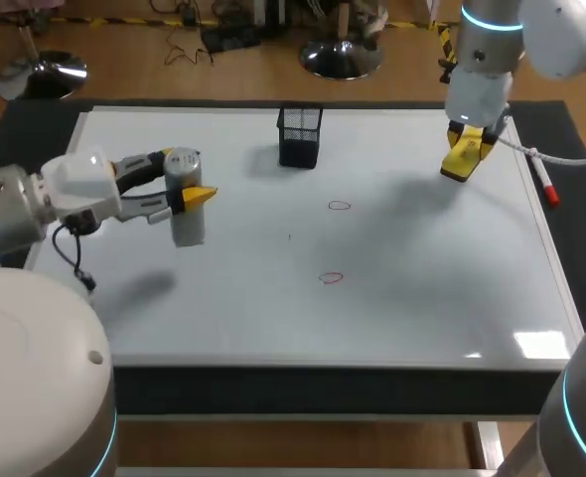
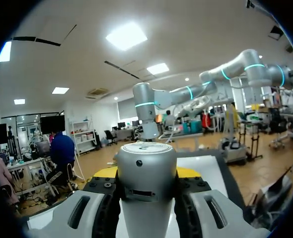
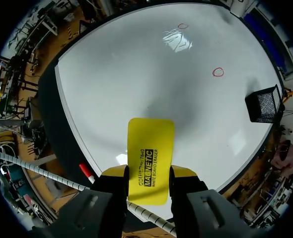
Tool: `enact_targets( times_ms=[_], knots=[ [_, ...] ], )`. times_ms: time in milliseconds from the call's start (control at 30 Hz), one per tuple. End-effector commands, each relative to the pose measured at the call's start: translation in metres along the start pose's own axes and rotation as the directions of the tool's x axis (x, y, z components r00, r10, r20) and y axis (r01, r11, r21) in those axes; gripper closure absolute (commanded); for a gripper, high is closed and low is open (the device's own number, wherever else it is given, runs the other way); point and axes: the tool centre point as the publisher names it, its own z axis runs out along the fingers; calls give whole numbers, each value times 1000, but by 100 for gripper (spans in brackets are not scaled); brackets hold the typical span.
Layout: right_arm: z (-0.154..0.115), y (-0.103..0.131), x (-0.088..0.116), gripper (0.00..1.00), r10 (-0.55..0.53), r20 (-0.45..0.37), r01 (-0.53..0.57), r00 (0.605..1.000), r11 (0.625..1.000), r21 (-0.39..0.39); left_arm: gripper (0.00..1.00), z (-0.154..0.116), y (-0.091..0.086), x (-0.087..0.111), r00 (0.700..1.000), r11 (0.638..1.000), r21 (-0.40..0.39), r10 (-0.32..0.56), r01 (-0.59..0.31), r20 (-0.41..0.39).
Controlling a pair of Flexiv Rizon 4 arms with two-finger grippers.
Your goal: Pick up the inspection probe, press it on each red-marked spot on the whiteboard one by one, put down the probe, pick up the eraser, and wipe off all the red marks.
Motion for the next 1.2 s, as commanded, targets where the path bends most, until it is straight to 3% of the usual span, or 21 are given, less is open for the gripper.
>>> enact_targets(
  times_ms=[33,400,767,1200],
  knots=[
    [-1,-1,0,100,-2,-4,2,1000,1000,0,100,36,7,-18,998,1000,27,0,1,-66],
    [-1,-1,0,100,-2,-4,2,1000,1000,0,100,97,3,-37,981,998,68,18,-5,-192],
    [-1,-1,0,100,-2,-4,2,1000,1000,0,100,166,5,-41,947,995,98,13,19,-320],
    [-1,-1,0,100,-2,-4,2,1000,1000,0,100,218,18,-40,925,992,122,8,42,-381]
  ],
)
